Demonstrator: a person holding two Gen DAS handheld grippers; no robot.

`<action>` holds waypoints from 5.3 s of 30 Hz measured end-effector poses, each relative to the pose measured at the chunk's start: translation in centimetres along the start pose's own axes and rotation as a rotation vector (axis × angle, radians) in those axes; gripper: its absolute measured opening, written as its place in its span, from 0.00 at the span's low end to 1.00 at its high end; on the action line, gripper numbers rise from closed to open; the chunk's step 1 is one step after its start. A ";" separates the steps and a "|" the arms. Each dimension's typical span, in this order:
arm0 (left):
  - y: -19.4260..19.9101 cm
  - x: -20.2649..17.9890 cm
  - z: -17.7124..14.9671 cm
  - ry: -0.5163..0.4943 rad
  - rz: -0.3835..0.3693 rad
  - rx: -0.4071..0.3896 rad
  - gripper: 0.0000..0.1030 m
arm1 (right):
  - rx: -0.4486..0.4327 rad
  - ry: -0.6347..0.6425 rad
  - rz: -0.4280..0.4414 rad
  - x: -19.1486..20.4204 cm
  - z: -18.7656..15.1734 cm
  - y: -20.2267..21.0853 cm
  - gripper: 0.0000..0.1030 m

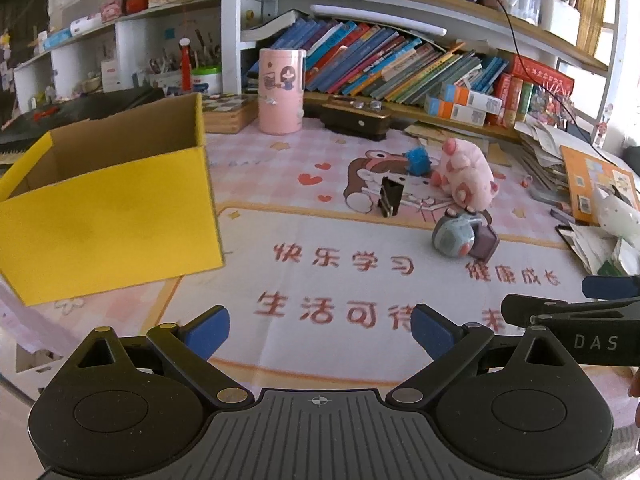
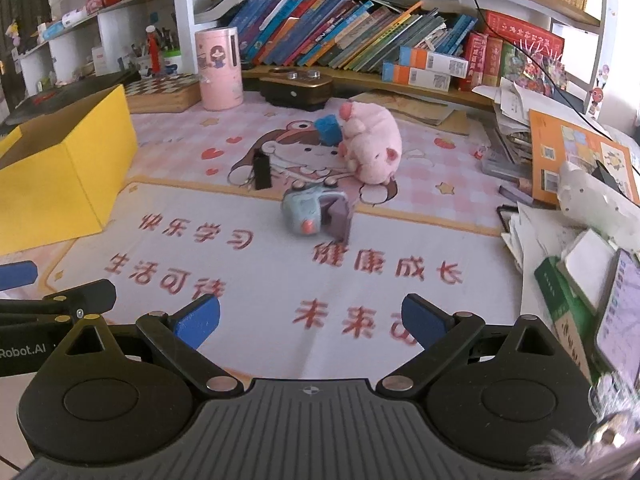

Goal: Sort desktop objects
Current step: 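Move both tools toward the blue toy car and black binder clip, then grasp the blue toy car with the right tool while the left tool grasps the black binder clip, then lift the toy car and binder clip and carry them toward the yellow box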

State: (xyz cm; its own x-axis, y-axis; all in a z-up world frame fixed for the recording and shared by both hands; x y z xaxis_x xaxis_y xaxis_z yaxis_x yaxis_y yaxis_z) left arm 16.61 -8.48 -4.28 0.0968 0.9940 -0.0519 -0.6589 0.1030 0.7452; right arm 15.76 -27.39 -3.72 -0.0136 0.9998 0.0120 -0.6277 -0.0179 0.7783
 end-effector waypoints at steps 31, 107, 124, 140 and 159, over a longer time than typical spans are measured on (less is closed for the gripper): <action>-3.5 -2.7 5.1 0.081 0.165 -0.023 0.96 | 0.028 0.070 0.140 -4.4 8.1 -7.5 0.92; -6.4 -6.0 8.0 0.065 -0.095 -0.047 0.38 | -0.036 0.131 0.137 -8.2 7.8 -5.6 0.57; -1.8 -1.9 4.4 0.161 -0.062 -0.060 0.38 | -0.058 0.240 0.226 -2.7 7.3 -4.0 0.57; 2.8 4.7 0.7 0.195 -0.041 -0.075 0.38 | -0.070 0.263 0.259 4.4 4.9 -0.8 0.57; 8.2 11.0 -4.2 0.223 -0.049 -0.084 0.38 | -0.077 0.289 0.261 12.4 -0.1 3.9 0.57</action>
State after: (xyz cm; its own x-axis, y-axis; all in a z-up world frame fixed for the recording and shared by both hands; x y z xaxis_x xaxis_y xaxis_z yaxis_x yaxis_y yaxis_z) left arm 9.11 3.50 -1.50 -0.0310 0.9705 -0.2390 -0.7184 0.1446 0.6804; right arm 13.06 -15.10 -0.62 -0.3923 0.9197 0.0171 -0.6308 -0.2825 0.7227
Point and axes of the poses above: each gripper's, at about its wrist camera, not at the fingertips, and y roughly against the way its jaws point, x to its left, z to its top, the point moved 2 cm from there along -y, roughly the way its jaws point, and after that the axes turned 8 degrees about x, right-handed, at the moved point
